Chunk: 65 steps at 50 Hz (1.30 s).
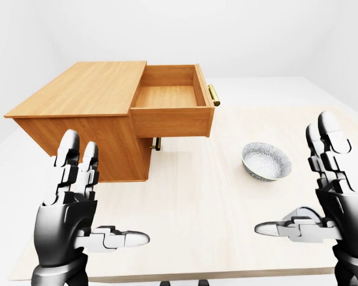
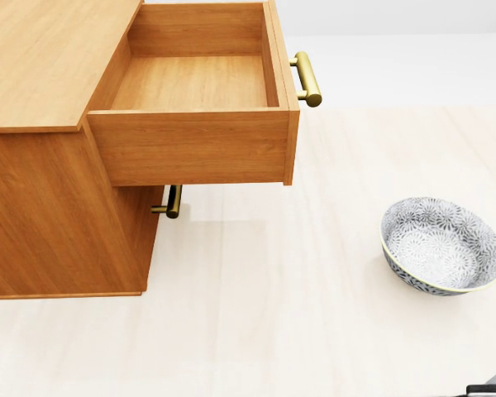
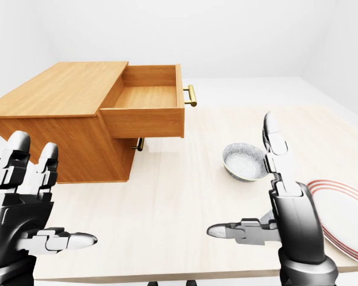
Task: Put the ketchup in the top drawer of the cabinet.
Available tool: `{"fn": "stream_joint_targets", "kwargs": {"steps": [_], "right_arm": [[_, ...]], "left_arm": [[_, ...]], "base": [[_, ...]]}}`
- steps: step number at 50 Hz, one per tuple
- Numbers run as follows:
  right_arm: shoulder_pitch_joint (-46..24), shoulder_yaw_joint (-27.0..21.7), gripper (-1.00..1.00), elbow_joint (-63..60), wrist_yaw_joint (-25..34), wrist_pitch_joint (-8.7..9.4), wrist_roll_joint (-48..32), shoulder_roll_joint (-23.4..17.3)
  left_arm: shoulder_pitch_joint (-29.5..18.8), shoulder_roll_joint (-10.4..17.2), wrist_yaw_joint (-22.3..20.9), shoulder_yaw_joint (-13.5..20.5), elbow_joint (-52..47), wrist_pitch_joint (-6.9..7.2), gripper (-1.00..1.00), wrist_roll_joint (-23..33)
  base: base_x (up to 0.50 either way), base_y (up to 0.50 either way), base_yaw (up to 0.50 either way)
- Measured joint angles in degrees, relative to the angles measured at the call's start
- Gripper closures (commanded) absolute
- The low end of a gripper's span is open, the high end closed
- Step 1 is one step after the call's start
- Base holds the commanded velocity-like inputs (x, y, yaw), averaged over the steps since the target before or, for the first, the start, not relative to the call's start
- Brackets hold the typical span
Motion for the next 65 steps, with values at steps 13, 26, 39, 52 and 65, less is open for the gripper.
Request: {"fn": "stream_joint_targets", "kwargs": {"steps": [13,26,39,52,65], "right_arm": [[-9.43,-17.7,-1.0,0.0,19.66,0.0,-7.11,-4.59],[-9.24,-32.77,-1.0,0.0,19.67,0.0,-11.99,-10.09],[-7.51,-45.72,-1.0,0.2,19.67,0.0,-12.08,-15.34],[-5.83,-51.17,-1.0,3.29,19.67,0.0,-14.2,-17.12],[-4.8,-50.73,-1.0,7.99,19.67,0.0,-17.5,-16.57]], "left_arm": [[-0.64,0.15,0.25,0.28,0.32,0.0,-1.0,-0.15],[-0.59,0.03,0.26,0.3,0.19,0.0,-1.0,-0.12],[-0.41,0.1,0.36,-0.02,0.22,0.0,-1.0,0.06],[-0.38,0.07,0.17,0.06,1.35,0.0,-1.0,-0.04],[-0.55,0.13,0.21,0.3,1.78,0.0,-1.0,-0.22]], "base": [[0.0,0.0,0.0],[0.0,0.0,0.0],[0.0,0.0,0.0],[0.0,0.0,0.0],[0.0,0.0,0.0]]}}
